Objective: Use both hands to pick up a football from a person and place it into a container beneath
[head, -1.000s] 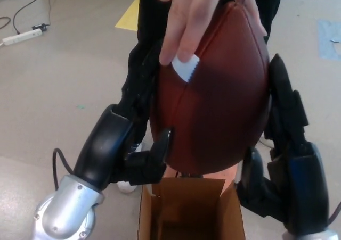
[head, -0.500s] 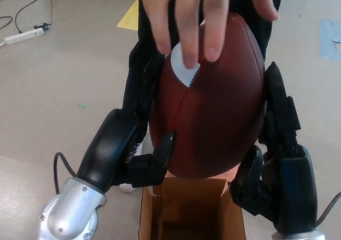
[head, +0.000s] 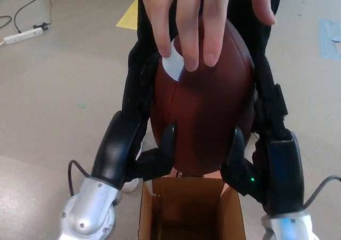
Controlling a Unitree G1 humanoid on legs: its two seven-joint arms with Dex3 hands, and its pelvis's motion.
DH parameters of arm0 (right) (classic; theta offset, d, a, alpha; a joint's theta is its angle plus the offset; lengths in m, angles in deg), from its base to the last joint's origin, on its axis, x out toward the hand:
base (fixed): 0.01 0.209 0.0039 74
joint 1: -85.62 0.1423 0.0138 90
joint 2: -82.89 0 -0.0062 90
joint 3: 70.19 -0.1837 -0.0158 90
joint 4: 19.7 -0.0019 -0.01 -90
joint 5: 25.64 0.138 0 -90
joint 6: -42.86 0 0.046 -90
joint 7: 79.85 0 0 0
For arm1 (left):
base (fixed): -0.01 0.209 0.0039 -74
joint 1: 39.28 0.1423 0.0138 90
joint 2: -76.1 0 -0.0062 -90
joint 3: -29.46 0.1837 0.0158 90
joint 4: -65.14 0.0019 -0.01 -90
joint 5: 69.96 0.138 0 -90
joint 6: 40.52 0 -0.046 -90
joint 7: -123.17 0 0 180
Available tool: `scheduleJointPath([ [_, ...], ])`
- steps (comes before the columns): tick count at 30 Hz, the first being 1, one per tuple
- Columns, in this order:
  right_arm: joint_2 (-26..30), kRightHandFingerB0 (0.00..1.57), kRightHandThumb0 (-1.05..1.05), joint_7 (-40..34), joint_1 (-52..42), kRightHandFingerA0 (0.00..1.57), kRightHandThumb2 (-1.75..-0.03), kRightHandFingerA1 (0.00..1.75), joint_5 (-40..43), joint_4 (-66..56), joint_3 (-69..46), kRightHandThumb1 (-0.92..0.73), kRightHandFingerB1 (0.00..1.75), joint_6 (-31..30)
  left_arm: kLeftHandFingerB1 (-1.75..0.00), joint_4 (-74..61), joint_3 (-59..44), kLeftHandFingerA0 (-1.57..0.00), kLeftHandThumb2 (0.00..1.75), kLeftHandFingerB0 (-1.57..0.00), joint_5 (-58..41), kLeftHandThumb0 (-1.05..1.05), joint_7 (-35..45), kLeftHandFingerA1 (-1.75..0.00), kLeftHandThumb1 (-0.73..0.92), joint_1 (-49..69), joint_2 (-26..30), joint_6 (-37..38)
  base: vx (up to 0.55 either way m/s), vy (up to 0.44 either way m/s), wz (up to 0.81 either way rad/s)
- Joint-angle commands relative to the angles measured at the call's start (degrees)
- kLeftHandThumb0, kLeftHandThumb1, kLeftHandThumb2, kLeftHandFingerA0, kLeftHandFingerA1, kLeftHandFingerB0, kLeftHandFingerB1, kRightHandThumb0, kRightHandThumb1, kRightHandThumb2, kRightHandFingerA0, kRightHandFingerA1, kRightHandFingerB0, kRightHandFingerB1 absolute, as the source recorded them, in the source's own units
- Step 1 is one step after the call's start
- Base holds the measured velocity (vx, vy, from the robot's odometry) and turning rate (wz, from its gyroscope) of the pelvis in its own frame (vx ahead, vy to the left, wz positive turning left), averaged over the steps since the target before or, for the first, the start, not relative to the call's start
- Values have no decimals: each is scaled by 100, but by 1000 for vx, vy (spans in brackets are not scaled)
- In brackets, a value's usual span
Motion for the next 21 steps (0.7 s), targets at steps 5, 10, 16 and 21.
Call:
scheduleJointPath([
  [5,-50,0,-78,539,803,0,-103,5,332,704,-115,-83,7,-168,-25,987,-55,-10,105,-10,-99,-87,263,-21,76,-670,-349,736,0,0,0],
  [10,111,0,-76,652,1375,0,-100,2,376,1266,-396,-82,6,-280,-23,1863,-291,-7,107,-8,-200,-85,338,-17,77,-1285,-441,997,0,0,0],
  [16,197,0,-75,753,2082,0,-100,0,526,2104,-762,-83,5,-59,-19,2601,-440,0,114,0,-239,-77,385,-16,80,-2015,-589,918,0,0,0],
  [21,135,0,-79,946,2497,0,-121,14,825,2769,-1038,-92,12,17,-14,3283,-557,0,115,0,-167,-81,313,-13,84,-2523,-630,837,0,0,0],
])
